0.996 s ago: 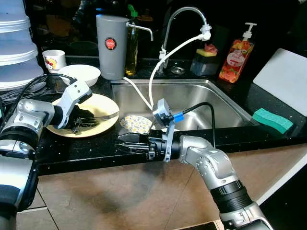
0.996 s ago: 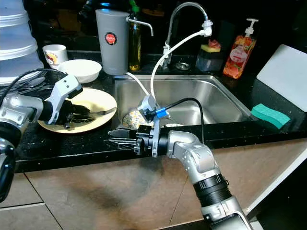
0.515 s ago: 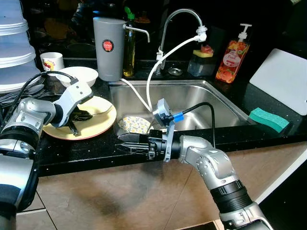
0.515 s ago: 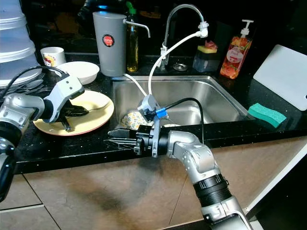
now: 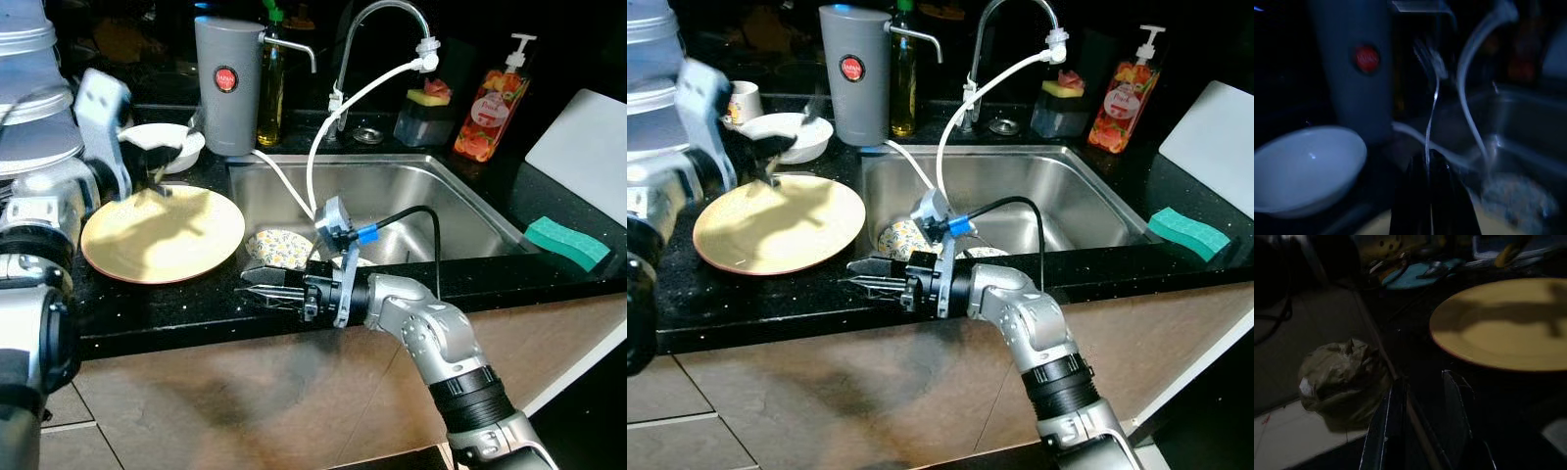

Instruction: Kitchen organization

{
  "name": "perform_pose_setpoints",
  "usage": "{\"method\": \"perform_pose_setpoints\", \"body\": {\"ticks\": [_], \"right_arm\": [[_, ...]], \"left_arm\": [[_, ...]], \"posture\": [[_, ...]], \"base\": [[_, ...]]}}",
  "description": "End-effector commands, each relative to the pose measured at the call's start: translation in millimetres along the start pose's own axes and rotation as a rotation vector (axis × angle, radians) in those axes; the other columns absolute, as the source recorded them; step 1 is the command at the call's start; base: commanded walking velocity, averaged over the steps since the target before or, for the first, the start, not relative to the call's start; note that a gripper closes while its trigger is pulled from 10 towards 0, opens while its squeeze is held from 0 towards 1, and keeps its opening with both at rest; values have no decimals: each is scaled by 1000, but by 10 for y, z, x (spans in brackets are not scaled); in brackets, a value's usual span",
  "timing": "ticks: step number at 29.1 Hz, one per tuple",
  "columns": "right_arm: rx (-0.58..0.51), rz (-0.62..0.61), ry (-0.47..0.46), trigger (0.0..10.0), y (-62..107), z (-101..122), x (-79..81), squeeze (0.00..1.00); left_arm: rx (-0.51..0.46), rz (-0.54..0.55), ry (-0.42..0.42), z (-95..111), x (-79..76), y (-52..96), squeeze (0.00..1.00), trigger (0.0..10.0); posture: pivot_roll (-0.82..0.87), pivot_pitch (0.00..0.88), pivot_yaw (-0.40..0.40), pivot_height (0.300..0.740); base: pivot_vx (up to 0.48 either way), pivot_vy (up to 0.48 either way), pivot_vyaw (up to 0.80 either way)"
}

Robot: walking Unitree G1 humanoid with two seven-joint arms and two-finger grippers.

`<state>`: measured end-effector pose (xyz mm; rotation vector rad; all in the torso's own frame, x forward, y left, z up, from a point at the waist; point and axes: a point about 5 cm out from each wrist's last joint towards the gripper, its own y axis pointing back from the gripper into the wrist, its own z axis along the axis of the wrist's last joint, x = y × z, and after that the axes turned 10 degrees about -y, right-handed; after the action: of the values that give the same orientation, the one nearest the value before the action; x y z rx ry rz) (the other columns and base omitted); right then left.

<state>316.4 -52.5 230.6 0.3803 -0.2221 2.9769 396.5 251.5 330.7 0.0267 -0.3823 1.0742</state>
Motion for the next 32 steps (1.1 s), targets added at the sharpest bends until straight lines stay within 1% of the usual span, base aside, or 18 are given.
{"method": "perform_pose_setpoints", "body": {"ticks": [1, 2, 3, 4, 6, 8, 11, 12, 13, 14, 15, 16, 17, 23, 24, 26, 28, 32], "right_arm": [[-48, 10, 8, 10000, -7, 108, 29, 0], [-79, 2, 4, 10000, -11, 145, 26, 0], [-105, -7, 2, 10000, -16, 178, 20, 0], [-135, -28, 3, 10000, -17, 214, 4, 0], [-176, -70, 5, 10000, -18, 265, -32, 0], [-208, -98, 5, 10000, -23, 304, -57, 0], [-270, -141, -10, 10000, -35, 376, -89, 0], [-289, -154, -12, 10000, -37, 394, -94, 0], [-331, -183, -21, 10000, -40, 428, -102, 0], [-331, -183, -21, 10000, -40, 428, -102, 0], [-362, -207, -27, 10000, -36, 449, -113, 0], [-413, -252, -42, 10000, -23, 484, -137, 847], [-442, -271, -57, 10000, -13, 503, -149, 1000], [-485, -305, -74, 10000, -12, 529, -157, 1000], [-504, -311, -82, 10000, -15, 545, -148, 1000], [-511, -311, -84, 10000, -16, 550, -143, 1000], [-522, -311, -90, 10000, -21, 559, -127, 1000], [-527, -309, -98, 10000, -34, 559, -107, 1000]], "left_arm": [[-83, 57, 61, 142, 4, -71, 0, 0], [-140, 106, 101, 213, 15, -99, 0, 0], [-173, 186, 108, 264, 40, -114, 0, 0], [-174, 272, 118, 277, 61, -130, 0, 0], [-166, 353, 125, 271, 59, -153, 0, 0], [-172, 344, 136, 257, 4, -193, 0, 0], [-183, 302, 160, 200, -141, -269, 0, 0], [-166, 270, 142, 143, -208, -287, 0, 0], [-121, 216, 105, 15, -326, -297, 0, 0], [-121, 216, 105, 15, -326, -297, 0, 0], [-112, 188, 95, -39, -391, -293, 0, 0], [-111, 133, 88, -85, -501, -284, 0, 0], [-121, 92, 80, -92, -575, -278, 0, 0], [-194, -63, 103, -45, -840, -203, 0, 0], [-221, -96, 103, -7, -887, -144, 0, 0], [-234, -102, 112, 13, -894, -121, 0, 0], [-278, -130, 131, 90, -914, -58, 0, 0], [-297, -161, 148, 141, -941, -4, 0, 0]], "posture": [[87, 65, -90, 740], [91, 64, -91, 740], [91, 64, -91, 740], [93, 64, -91, 740], [95, 64, -90, 740], [95, 64, -90, 740], [95, 63, -85, 740], [94, 64, -83, 740], [93, 64, -80, 740], [93, 64, -80, 740], [93, 64, -80, 740], [89, 62, -81, 740], [89, 62, -81, 740], [88, 58, -76, 740], [88, 55, -74, 740], [87, 53, -73, 740], [88, 51, -72, 740], [90, 49, -71, 740]], "base": [[0, 0, 0], [0, 0, 0], [0, 0, 0], [0, 0, 0], [0, 0, 0], [0, 0, 0], [0, 0, 0], [0, 0, 0], [0, 0, 0], [0, 0, 0], [0, 0, 0], [0, 0, 0], [0, 0, 0], [0, 0, 0], [0, 0, 0], [0, 0, 0], [0, 0, 0], [0, 0, 0]]}}
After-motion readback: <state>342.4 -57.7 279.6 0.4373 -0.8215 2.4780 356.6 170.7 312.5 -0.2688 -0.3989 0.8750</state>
